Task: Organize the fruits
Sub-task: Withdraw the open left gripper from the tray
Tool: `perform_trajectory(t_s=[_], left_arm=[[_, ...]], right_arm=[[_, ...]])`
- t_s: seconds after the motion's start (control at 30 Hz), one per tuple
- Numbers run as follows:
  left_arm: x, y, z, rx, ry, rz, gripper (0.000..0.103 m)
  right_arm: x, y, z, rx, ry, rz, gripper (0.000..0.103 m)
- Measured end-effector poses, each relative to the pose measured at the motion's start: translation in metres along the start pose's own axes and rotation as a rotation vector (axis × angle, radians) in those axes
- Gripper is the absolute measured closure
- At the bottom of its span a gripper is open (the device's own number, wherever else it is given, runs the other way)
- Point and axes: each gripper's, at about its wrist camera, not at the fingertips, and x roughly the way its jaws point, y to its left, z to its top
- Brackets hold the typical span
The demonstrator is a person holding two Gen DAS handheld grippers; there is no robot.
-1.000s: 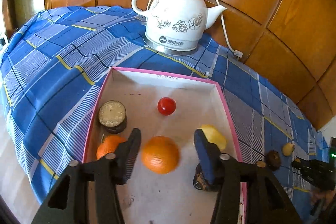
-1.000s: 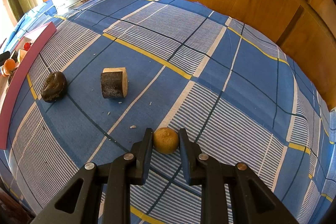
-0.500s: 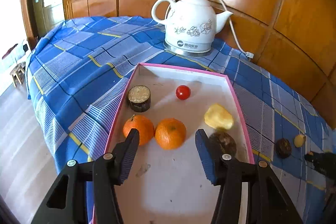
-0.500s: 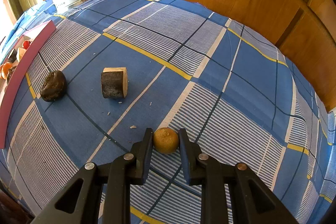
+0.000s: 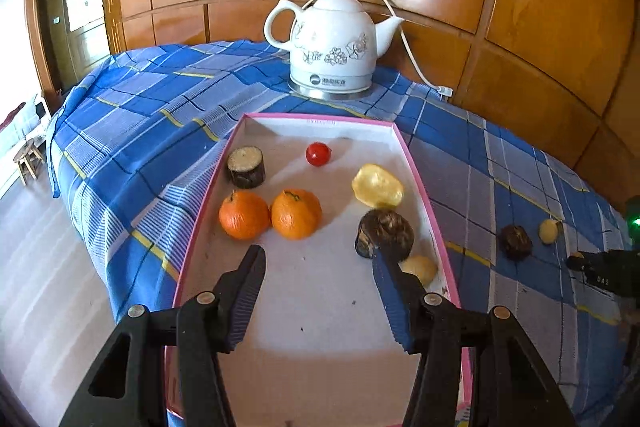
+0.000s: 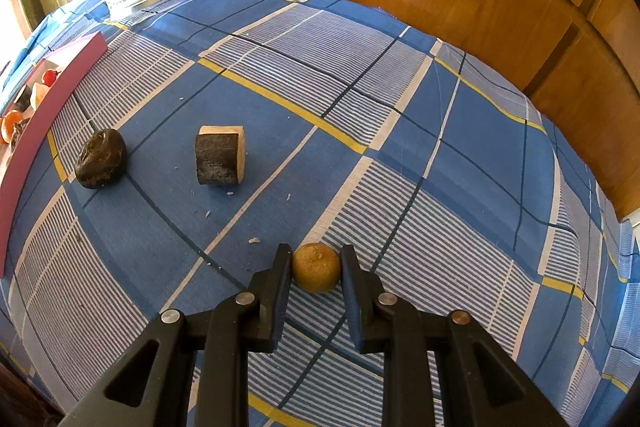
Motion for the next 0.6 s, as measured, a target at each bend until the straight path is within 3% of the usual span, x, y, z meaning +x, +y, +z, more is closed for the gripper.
perform_trajectory(t_s=[0.6], left_arm=[[0.002,0.003,-0.013,-0.005,0.016,0.003,0.045]], right_arm=[[-0.002,0.001,-0.001,-0.008,-0.004,-0.005,0.079]])
